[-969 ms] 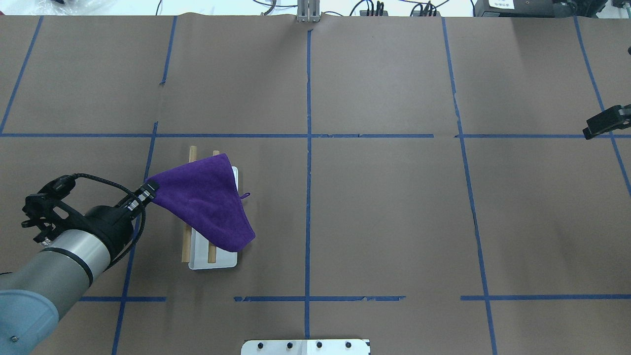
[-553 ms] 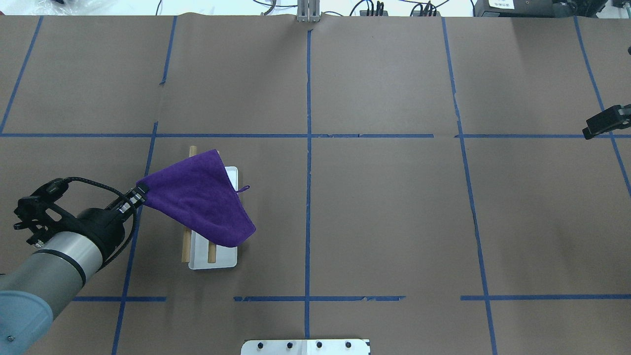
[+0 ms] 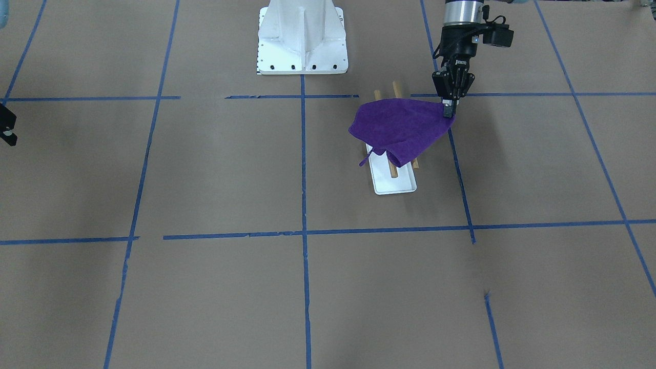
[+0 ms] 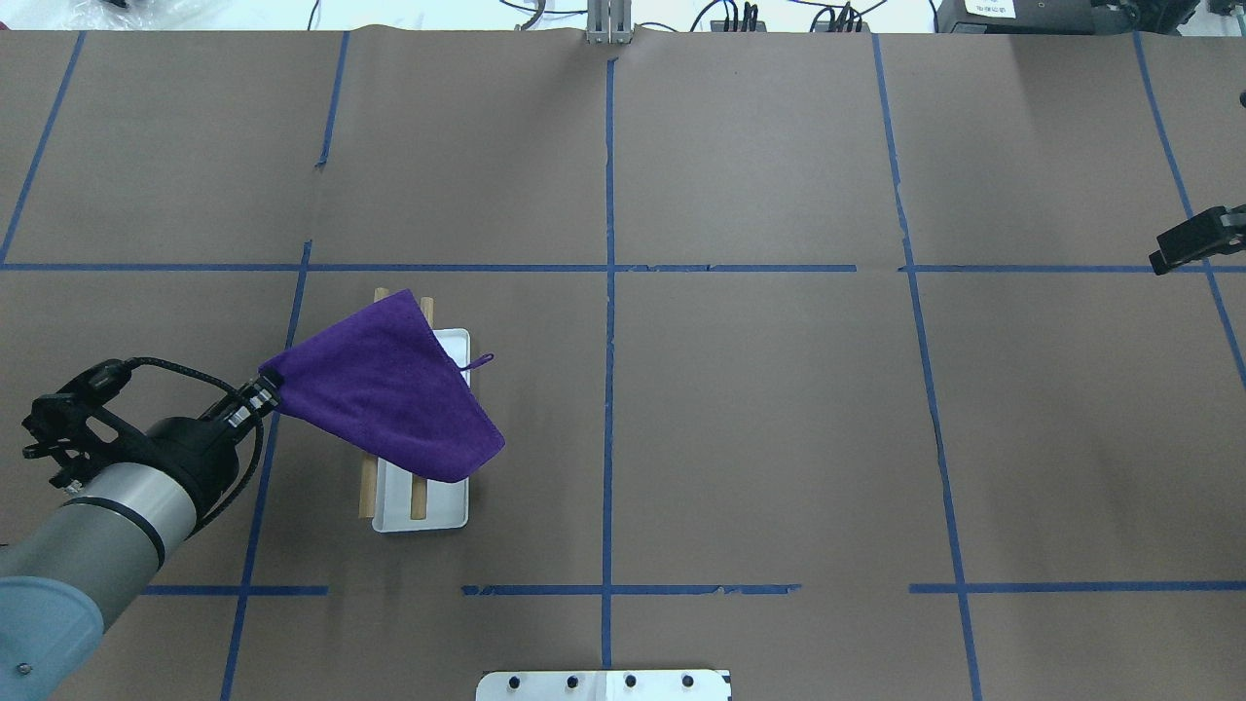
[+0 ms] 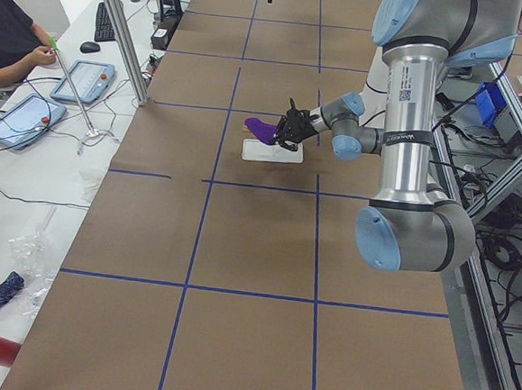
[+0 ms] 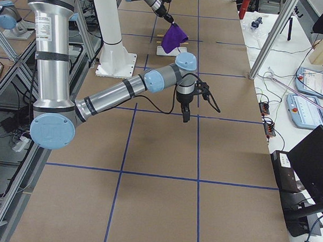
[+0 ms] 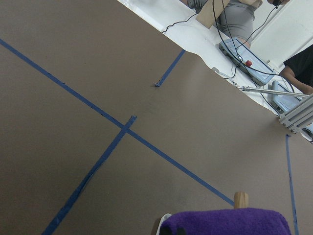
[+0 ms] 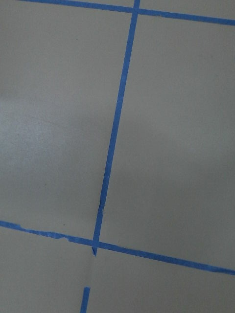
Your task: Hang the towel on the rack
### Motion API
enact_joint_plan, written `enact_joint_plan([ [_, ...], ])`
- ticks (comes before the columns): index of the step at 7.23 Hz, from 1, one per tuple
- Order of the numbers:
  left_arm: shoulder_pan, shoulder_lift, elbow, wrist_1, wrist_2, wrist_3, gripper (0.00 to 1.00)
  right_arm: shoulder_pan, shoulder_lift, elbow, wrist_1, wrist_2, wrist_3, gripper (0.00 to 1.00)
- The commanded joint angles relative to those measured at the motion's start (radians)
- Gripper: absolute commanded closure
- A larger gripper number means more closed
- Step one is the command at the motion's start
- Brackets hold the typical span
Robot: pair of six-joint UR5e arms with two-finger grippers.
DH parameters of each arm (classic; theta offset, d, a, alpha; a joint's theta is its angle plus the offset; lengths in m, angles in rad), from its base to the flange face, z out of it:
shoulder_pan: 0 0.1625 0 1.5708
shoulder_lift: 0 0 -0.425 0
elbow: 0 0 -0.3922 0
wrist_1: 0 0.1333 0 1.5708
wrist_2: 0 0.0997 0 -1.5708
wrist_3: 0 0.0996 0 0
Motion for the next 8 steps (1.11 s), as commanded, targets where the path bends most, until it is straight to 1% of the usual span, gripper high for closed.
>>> enact_joint_plan([
  [1,0.003,-0.001,0.017,-0.001,-0.002,0.007,1.00,0.000,0.000,-0.001,0.001,0.000,0.000,0.00],
  [2,0.005,-0.001,0.028,0.001,-0.003,0.010,0.81,0.000,0.000,-0.001,0.001,0.000,0.000,0.00],
  [3,0.006,-0.001,0.039,-0.001,-0.002,0.023,0.01,0.000,0.000,-0.003,0.001,0.000,-0.001,0.00],
  [6,0.003,0.000,0.037,-0.004,-0.011,0.073,0.00,0.000,-0.005,-0.007,0.001,-0.001,-0.012,0.00],
  [7,-0.003,0.000,0.028,-0.016,-0.014,0.139,0.00,0.011,-0.006,-0.028,0.005,0.002,-0.029,0.00],
  [8,-0.014,0.014,0.026,-0.081,-0.102,0.227,0.00,0.032,-0.008,-0.047,0.004,0.009,-0.072,0.00],
])
